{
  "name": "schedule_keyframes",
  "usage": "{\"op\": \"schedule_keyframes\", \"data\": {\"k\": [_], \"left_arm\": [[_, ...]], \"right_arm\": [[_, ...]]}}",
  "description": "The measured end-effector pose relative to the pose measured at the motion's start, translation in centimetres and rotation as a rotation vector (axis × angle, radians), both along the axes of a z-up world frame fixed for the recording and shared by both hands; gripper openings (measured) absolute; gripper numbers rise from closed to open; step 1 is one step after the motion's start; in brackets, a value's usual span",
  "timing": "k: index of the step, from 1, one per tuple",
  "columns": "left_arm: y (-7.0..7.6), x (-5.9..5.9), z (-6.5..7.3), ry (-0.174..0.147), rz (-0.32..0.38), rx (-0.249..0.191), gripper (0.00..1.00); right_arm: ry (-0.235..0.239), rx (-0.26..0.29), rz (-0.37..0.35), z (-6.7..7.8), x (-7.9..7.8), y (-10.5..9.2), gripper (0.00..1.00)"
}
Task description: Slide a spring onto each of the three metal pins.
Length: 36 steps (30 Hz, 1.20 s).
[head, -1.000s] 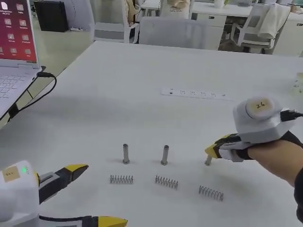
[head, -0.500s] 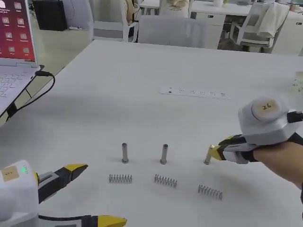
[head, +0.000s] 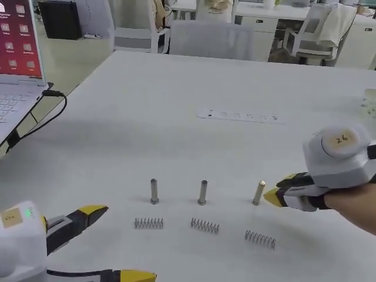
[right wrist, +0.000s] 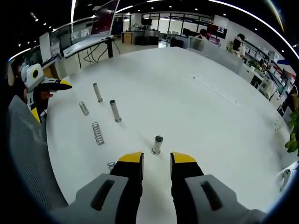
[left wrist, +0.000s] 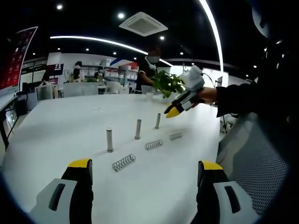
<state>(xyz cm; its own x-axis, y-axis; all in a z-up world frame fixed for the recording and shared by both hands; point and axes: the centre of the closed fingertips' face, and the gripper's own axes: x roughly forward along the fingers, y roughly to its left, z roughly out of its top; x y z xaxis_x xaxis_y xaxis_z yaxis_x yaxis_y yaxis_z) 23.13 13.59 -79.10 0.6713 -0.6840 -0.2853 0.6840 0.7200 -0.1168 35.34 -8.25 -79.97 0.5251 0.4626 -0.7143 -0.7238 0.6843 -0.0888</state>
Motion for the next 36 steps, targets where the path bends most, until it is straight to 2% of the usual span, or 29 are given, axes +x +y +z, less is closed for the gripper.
{"op": "schedule_keyframes", "data": {"k": [22, 36], "left_arm": [[-0.4, -0.3, 0.2, -0.002, -0.006, 0.004, 0.9], [-0.4, -0.3, 0.1, 0.001, -0.003, 0.003, 0.9]], "right_arm": [[0.048, -0.021, 0.069, -1.1, -2.7, 0.3, 0.21], [0.107, -0.04, 0.179, -2.5, -5.0, 2.5, 0.21]]}}
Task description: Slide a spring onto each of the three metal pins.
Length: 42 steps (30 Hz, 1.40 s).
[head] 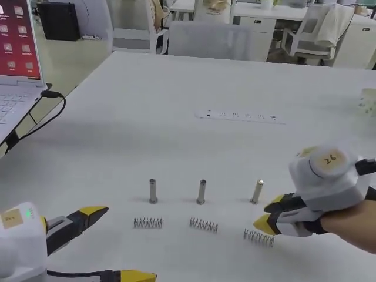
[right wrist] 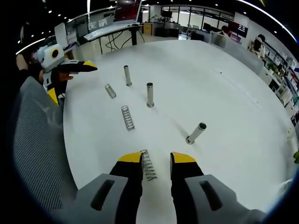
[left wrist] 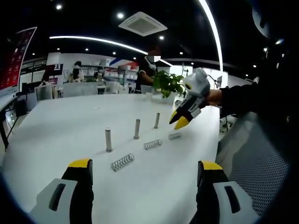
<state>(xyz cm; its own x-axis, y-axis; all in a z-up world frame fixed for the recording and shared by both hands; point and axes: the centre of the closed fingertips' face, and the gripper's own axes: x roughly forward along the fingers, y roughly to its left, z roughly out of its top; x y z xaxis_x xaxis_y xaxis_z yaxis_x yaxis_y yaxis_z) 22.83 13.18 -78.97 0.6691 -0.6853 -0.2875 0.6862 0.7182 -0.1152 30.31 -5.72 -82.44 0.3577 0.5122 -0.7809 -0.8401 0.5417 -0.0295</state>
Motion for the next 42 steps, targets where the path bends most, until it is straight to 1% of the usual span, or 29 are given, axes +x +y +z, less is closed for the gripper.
{"op": "schedule_keyframes", "data": {"k": [2, 9, 11, 14, 15, 17, 21, 27, 42], "left_arm": [[0.0, 0.0, -0.1, 0.002, 0.0, 0.002, 0.9], [0.0, 0.1, -0.2, 0.006, 0.0, 0.0, 0.89], [-0.1, 0.1, -0.3, 0.007, -0.001, 0.0, 0.89], [-0.1, 0.1, -0.3, 0.009, -0.001, -0.001, 0.89], [-0.1, 0.1, -0.4, 0.009, 0.0, -0.001, 0.89], [-0.1, 0.1, -0.3, 0.009, 0.001, -0.001, 0.89], [0.0, 0.1, -0.4, 0.009, 0.005, -0.003, 0.89], [0.0, 0.1, -0.5, 0.012, 0.007, -0.004, 0.89], [0.1, 0.0, -0.5, 0.016, 0.012, -0.008, 0.88]], "right_arm": [[0.006, -0.012, 0.02, -0.3, -0.4, 0.2, 0.21], [0.023, -0.03, 0.057, -1.0, -0.8, 0.7, 0.2], [0.027, -0.043, 0.068, -1.3, -0.9, 0.7, 0.2], [0.025, -0.055, 0.088, -1.4, -1.0, 0.9, 0.19], [0.019, -0.07, 0.103, -1.6, -1.0, 0.9, 0.18], [0.018, -0.083, 0.118, -1.8, -1.1, 1.1, 0.18], [0.024, -0.091, 0.133, -2.0, -1.2, 1.4, 0.17], [0.028, -0.133, 0.162, -2.6, -1.3, 1.4, 0.15], [0.042, -0.191, 0.214, -3.3, -1.5, 1.5, 0.13]]}}
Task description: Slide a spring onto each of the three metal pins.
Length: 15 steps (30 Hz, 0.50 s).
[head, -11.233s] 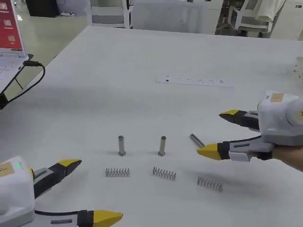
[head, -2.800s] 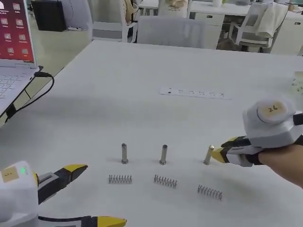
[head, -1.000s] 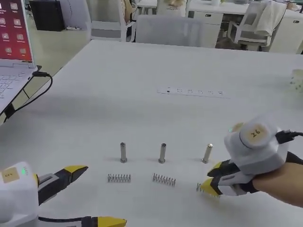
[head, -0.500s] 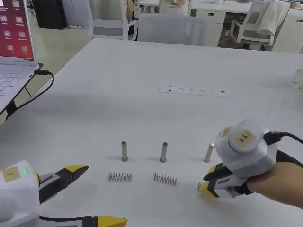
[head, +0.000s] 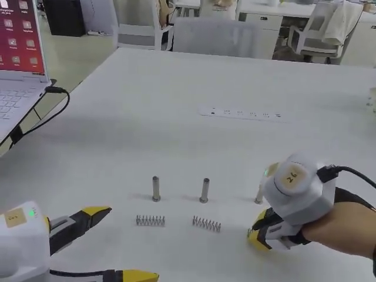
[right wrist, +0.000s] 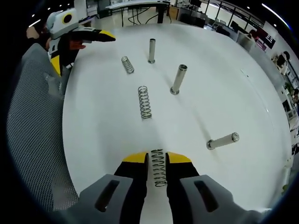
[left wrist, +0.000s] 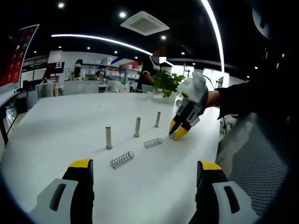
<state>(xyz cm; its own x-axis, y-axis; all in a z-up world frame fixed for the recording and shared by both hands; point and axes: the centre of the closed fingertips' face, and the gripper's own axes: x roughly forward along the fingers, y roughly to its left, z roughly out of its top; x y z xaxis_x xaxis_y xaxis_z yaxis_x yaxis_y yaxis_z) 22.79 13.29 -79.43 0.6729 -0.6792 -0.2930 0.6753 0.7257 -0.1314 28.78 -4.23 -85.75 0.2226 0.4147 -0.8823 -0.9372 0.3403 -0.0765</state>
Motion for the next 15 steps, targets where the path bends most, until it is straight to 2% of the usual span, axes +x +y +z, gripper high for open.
{"op": "schedule_keyframes", "data": {"k": [4, 15], "left_arm": [[-0.04, -0.03, 0.03, 0.0, -0.001, -0.001, 0.88], [0.15, -0.04, -0.03, -0.001, 0.003, -0.004, 0.88]], "right_arm": [[0.004, -0.017, 0.014, -0.15, 0.03, -0.02, 0.11], [0.03, -0.008, -0.003, -0.18, -0.09, 0.09, 0.08]]}}
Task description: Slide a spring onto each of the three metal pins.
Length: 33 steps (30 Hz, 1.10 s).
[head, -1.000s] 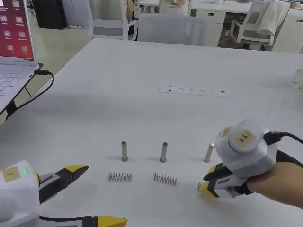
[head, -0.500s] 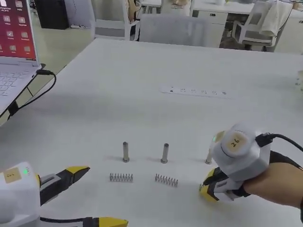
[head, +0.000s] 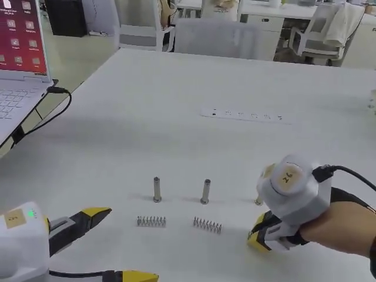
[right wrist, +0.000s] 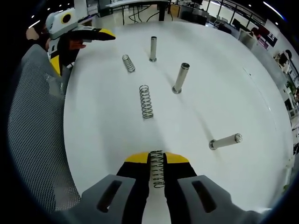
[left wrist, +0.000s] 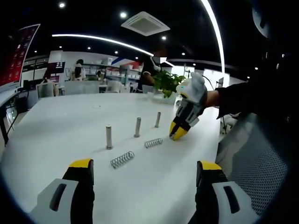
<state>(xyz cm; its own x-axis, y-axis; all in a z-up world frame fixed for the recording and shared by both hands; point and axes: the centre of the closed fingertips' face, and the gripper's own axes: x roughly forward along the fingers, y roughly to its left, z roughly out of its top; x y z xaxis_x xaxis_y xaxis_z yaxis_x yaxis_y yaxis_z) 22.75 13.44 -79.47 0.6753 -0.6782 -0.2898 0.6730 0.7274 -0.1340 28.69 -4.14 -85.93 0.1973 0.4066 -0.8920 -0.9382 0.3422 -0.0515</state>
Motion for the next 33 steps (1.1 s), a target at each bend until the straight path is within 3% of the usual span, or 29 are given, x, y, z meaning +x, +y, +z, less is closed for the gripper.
{"op": "schedule_keyframes", "data": {"k": [15, 29, 33], "left_arm": [[-0.5, 0.1, 0.6, -0.014, -0.016, 0.001, 0.86], [-1.4, 0.1, 1.5, -0.032, -0.047, -0.006, 0.84], [-1.6, 0.3, 1.9, -0.038, -0.054, -0.016, 0.83]], "right_arm": [[-0.029, 0.084, -0.039, 2.2, 0.0, 0.8, 0.08], [-0.068, 0.269, -0.08, 6.2, -0.3, 3.5, 0.08], [-0.082, 0.296, -0.075, 7.2, -0.3, 4.2, 0.08]]}}
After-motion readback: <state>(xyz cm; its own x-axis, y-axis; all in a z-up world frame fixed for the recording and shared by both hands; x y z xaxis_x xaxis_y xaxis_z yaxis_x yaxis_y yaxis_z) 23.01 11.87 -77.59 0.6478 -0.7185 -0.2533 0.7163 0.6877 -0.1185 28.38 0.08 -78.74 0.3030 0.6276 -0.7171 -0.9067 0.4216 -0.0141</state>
